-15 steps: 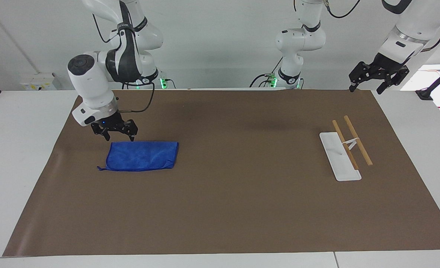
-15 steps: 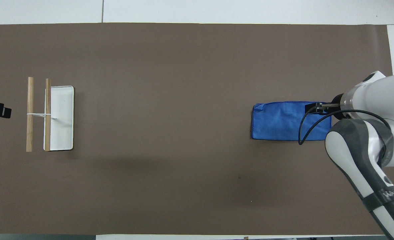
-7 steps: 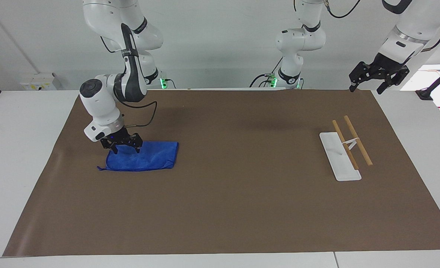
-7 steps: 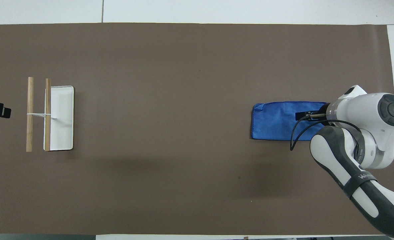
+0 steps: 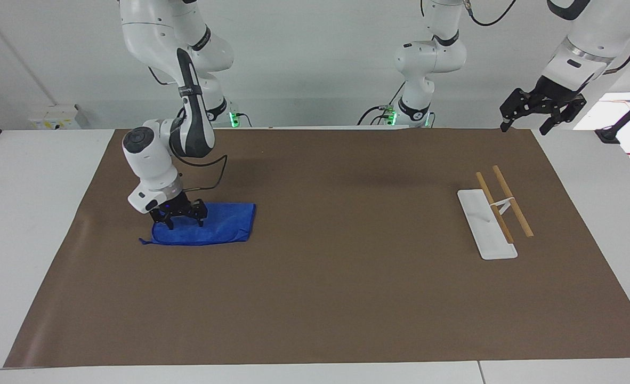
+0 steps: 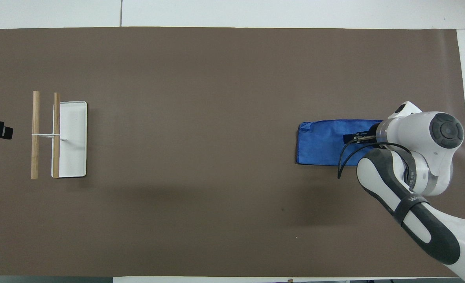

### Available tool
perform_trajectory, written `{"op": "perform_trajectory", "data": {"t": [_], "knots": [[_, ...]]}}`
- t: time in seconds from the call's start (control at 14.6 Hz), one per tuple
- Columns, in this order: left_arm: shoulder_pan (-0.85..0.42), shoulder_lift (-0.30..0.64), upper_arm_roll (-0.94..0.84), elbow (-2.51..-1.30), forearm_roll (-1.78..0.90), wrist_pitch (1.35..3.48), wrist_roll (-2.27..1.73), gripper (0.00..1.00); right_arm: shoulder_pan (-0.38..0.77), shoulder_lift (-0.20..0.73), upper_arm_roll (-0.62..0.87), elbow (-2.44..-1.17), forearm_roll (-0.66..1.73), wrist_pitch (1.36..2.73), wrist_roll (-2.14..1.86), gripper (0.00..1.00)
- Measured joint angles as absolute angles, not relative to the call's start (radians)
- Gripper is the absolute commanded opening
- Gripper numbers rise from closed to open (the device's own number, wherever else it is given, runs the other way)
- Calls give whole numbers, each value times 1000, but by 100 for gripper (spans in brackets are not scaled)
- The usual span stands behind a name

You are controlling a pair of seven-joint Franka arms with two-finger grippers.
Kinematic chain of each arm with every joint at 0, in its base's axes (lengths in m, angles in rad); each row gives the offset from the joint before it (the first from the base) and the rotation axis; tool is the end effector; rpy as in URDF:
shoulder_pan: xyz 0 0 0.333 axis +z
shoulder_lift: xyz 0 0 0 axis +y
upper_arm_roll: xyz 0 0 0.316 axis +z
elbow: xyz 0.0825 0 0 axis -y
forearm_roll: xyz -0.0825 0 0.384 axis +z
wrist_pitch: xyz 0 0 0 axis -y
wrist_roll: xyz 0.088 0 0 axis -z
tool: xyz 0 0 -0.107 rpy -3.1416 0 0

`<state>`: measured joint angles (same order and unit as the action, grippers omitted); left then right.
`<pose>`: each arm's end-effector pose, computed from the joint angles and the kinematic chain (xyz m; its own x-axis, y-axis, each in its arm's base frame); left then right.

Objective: Right arm passes towel to left arm to hang
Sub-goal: 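Lower the right gripper onto the blue towel and close on it, then lift the towel with the right gripper and carry it toward the rack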

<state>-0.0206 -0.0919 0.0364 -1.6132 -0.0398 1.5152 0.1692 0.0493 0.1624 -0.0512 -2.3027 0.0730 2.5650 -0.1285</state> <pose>0.5200 0.0047 0.6492 0.9879 -0.1550 0.0012 -0.1549 -0.9870 0.0435 0.5355 -0.0022 0.2861 0.9924 0.0668 0.1030 0.0697 -0.9973 -0.0244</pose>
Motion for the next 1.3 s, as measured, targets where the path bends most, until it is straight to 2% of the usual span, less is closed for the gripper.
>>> {"op": "perform_trajectory", "data": {"t": [0.07, 0.14, 0.48, 0.62, 0.96, 1.3], "knots": [[-21, -92, 36, -1613, -40, 1515, 169, 100, 49, 162, -51, -2302, 73, 2565, -129, 26], [-21, -92, 36, -1613, -40, 1515, 169, 100, 50, 162, -51, -2302, 73, 2565, -131, 0], [-21, -92, 36, -1613, -40, 1515, 169, 100, 87, 156, -51, -2302, 73, 2563, -133, 0], [-21, -92, 36, -1613, -40, 1515, 169, 100, 92, 155, -51, -2279, 73, 2515, -131, 0], [-21, -92, 36, -1613, -40, 1515, 169, 100, 146, 134, -47, -2042, 77, 2194, -23, 0], [-21, -92, 36, -1616, -40, 1515, 163, 100, 255, 117, -36, -1831, 143, 2052, 236, 0]]}}
